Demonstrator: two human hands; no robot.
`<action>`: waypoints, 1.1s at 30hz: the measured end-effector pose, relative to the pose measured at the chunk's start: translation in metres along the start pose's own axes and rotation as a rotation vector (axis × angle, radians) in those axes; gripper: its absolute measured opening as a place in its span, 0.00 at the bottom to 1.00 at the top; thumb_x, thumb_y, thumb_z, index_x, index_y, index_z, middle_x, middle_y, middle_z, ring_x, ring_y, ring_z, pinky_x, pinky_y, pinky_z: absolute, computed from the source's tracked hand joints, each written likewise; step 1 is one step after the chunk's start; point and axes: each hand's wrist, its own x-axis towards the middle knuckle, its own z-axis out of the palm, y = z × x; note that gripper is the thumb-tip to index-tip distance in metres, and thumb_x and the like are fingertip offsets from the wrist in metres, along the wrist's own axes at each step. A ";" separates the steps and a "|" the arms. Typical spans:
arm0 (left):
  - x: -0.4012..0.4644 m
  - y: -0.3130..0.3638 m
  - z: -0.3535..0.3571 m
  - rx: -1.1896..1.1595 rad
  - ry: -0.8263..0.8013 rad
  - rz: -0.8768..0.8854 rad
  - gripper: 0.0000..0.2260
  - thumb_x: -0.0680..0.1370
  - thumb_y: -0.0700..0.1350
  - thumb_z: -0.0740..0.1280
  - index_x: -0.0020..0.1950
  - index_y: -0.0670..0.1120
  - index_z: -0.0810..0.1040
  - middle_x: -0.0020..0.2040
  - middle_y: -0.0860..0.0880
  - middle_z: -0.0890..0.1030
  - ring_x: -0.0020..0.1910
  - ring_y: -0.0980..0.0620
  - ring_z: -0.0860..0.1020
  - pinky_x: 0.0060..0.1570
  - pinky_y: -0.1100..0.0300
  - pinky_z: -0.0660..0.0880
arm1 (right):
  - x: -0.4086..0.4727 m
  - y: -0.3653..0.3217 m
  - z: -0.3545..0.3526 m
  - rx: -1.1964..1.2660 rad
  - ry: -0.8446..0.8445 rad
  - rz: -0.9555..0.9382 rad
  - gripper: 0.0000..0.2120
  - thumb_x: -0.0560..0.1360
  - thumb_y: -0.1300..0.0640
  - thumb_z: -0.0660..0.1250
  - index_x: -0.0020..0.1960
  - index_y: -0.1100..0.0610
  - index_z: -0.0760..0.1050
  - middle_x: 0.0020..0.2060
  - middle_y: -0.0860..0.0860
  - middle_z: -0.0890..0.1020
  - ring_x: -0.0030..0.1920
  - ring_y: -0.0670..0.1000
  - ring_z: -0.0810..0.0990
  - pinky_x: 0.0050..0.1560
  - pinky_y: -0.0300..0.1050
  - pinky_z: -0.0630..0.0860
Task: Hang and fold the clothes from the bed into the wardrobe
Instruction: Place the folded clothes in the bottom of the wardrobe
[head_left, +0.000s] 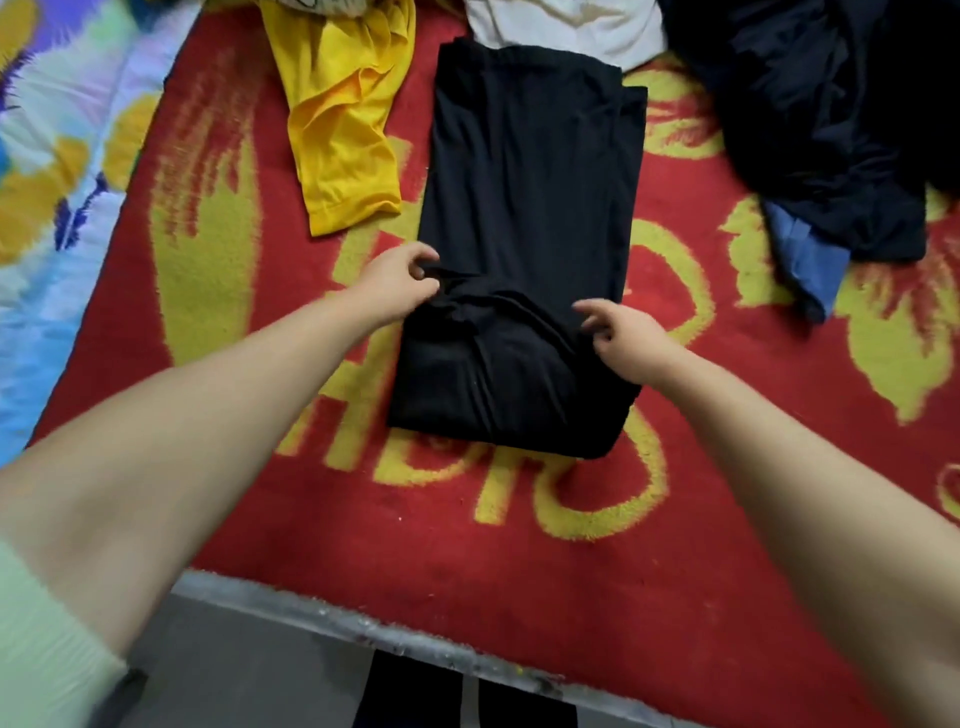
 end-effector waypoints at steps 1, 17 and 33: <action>-0.002 -0.002 0.011 0.138 0.133 0.047 0.21 0.79 0.44 0.64 0.71 0.45 0.68 0.66 0.42 0.73 0.65 0.44 0.72 0.65 0.50 0.67 | 0.000 0.001 0.006 -0.065 0.153 0.012 0.25 0.77 0.66 0.56 0.72 0.56 0.66 0.65 0.54 0.74 0.65 0.56 0.72 0.63 0.47 0.68; -0.042 -0.083 0.091 0.811 0.101 0.216 0.31 0.78 0.65 0.39 0.75 0.52 0.32 0.74 0.51 0.31 0.73 0.53 0.29 0.70 0.42 0.32 | -0.025 0.039 0.095 -0.475 0.220 0.039 0.28 0.80 0.41 0.40 0.78 0.47 0.45 0.79 0.49 0.47 0.76 0.51 0.36 0.68 0.72 0.36; -0.077 -0.048 0.082 0.959 -0.380 0.416 0.39 0.74 0.28 0.57 0.78 0.46 0.40 0.78 0.43 0.38 0.76 0.46 0.36 0.74 0.48 0.41 | -0.060 0.000 0.088 -0.635 -0.236 -0.168 0.43 0.76 0.69 0.56 0.77 0.44 0.34 0.77 0.50 0.36 0.77 0.61 0.37 0.71 0.70 0.46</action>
